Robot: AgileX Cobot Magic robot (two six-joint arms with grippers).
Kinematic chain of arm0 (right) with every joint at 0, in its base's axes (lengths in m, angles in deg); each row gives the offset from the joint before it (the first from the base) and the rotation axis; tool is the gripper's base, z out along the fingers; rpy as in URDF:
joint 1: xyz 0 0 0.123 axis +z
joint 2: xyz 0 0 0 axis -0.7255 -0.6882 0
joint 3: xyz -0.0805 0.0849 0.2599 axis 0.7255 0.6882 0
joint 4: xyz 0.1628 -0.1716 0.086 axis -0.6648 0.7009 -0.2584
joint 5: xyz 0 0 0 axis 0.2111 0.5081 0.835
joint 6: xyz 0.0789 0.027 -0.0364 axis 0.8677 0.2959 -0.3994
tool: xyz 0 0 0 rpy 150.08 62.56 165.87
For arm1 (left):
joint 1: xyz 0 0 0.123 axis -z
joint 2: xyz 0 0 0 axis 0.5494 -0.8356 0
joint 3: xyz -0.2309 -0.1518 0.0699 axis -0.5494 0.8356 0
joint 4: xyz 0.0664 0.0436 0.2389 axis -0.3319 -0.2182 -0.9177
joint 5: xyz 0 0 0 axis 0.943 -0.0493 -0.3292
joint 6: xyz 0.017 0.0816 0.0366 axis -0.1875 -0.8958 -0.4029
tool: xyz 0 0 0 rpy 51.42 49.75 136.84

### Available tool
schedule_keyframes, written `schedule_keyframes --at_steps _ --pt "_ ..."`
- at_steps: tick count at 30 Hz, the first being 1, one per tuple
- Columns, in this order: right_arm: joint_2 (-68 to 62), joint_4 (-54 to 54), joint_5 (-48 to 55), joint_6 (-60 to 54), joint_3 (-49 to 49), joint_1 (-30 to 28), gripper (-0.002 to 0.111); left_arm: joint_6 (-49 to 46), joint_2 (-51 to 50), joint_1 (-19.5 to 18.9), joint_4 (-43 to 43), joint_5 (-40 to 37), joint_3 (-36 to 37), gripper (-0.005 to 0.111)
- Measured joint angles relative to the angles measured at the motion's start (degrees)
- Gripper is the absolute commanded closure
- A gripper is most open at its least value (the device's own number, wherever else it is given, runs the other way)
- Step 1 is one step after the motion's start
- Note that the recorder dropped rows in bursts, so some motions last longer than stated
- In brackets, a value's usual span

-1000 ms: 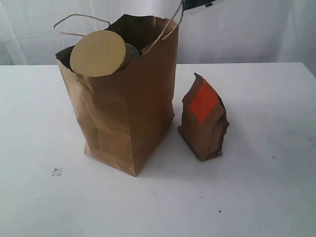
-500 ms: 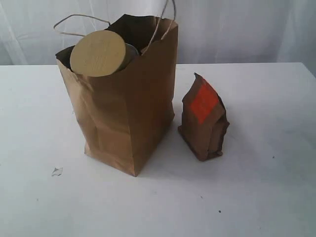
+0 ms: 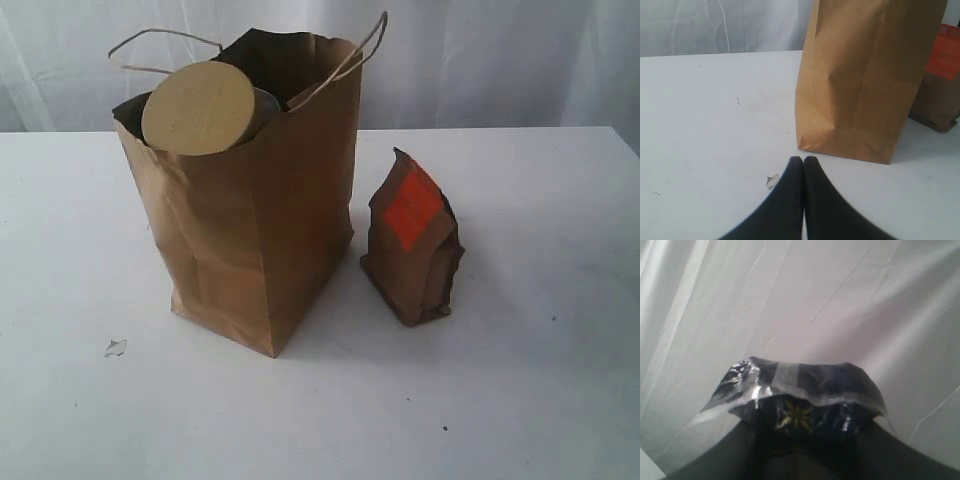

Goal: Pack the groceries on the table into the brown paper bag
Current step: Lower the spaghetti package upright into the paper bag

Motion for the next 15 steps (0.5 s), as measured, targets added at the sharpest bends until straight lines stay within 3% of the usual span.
schedule_keyframes --at_steps 15 --pt "-1.0 -3.1 -6.8 7.6 0.0 0.6 0.108 0.0 0.0 0.0 0.0 0.0 0.0 0.107"
